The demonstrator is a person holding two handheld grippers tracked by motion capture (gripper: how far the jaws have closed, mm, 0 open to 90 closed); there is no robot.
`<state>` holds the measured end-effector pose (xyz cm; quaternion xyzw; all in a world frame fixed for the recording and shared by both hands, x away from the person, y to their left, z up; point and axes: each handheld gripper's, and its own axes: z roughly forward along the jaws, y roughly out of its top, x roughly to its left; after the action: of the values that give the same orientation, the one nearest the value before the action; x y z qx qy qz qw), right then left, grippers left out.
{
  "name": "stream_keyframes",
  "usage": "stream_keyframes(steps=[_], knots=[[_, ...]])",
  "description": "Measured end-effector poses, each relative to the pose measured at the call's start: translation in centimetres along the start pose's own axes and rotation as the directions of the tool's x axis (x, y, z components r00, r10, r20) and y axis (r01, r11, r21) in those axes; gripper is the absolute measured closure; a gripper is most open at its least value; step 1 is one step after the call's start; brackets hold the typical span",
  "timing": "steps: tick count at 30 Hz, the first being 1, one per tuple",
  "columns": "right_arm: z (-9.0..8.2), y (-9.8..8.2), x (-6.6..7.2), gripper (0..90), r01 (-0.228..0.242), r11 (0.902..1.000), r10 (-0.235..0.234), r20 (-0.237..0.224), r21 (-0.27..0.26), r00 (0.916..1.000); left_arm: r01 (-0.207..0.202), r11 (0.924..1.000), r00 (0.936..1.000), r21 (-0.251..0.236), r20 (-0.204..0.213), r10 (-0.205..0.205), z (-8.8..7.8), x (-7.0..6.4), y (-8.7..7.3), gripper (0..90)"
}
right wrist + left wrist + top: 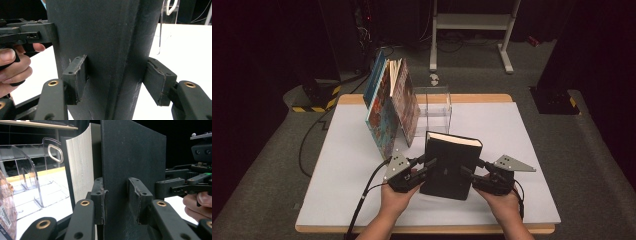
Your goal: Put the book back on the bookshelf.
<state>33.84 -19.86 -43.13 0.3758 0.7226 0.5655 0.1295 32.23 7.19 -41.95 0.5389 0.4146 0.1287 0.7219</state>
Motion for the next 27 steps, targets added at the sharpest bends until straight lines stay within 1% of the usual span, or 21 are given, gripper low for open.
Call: stream_keyframes(steps=[1, 3, 5, 9, 13, 15, 22, 23, 27], knots=[[-0.01, 0.01, 0.02, 38.0, 0.001, 1.0000, -0.001, 0.001, -0.001, 1.0000, 0.001, 1.0000, 1.0000, -0.002, 0.000, -0.001, 0.01, -0.01, 0.00, 67.6], [-0.02, 0.04, 0.05, 38.1, 0.004, 1.0000, -0.004, 0.004, -0.002, 1.0000, -0.010, 0.9999, 0.9999, 0.002, 0.001, 0.010, 0.00, 0.02, 0.03, 67.5], [-0.02, 0.08, 0.06, 38.1, 0.006, 1.0000, -0.006, 0.006, -0.003, 1.0000, -0.006, 1.0000, 1.0000, -0.003, 0.000, 0.006, 0.05, -0.04, 0.04, 67.5], [-0.04, 0.14, 0.10, 38.1, 0.007, 1.0000, -0.007, 0.010, -0.005, 0.9999, -0.018, 0.9998, 0.9998, -0.001, 0.001, 0.018, 0.08, 0.00, 0.09, 67.5], [-0.08, 0.19, 0.12, 38.1, 0.006, 1.0000, -0.006, 0.012, -0.007, 0.9999, -0.018, 0.9998, 0.9998, -0.003, 0.002, 0.018, 0.13, -0.06, 0.12, 67.5], [-0.08, 0.23, 0.12, 38.1, 0.010, 0.9999, -0.010, 0.014, -0.009, 0.9999, -0.023, 0.9997, 0.9997, -0.002, 0.003, 0.023, 0.14, -0.02, 0.15, 67.5], [-0.12, 0.52, 0.19, 38.1, 0.018, 0.9998, -0.018, 0.021, -0.012, 0.9996, -0.022, 0.9997, 0.9997, -0.011, 0.006, 0.022, 0.27, -0.02, 0.31, 67.5], [-0.11, 0.57, 0.17, 38.2, 0.020, 0.9997, -0.020, 0.023, -0.013, 0.9996, -0.029, 0.9995, 0.9995, -0.007, 0.007, 0.030, 0.29, 0.05, 0.35, 67.4], [0.02, 0.83, 0.05, 38.1, 0.023, 0.9996, -0.022, 0.026, -0.014, 0.9994, -0.032, 0.9994, 0.9995, -0.010, 0.009, 0.032, 0.58, 0.20, 0.57, 67.4]])
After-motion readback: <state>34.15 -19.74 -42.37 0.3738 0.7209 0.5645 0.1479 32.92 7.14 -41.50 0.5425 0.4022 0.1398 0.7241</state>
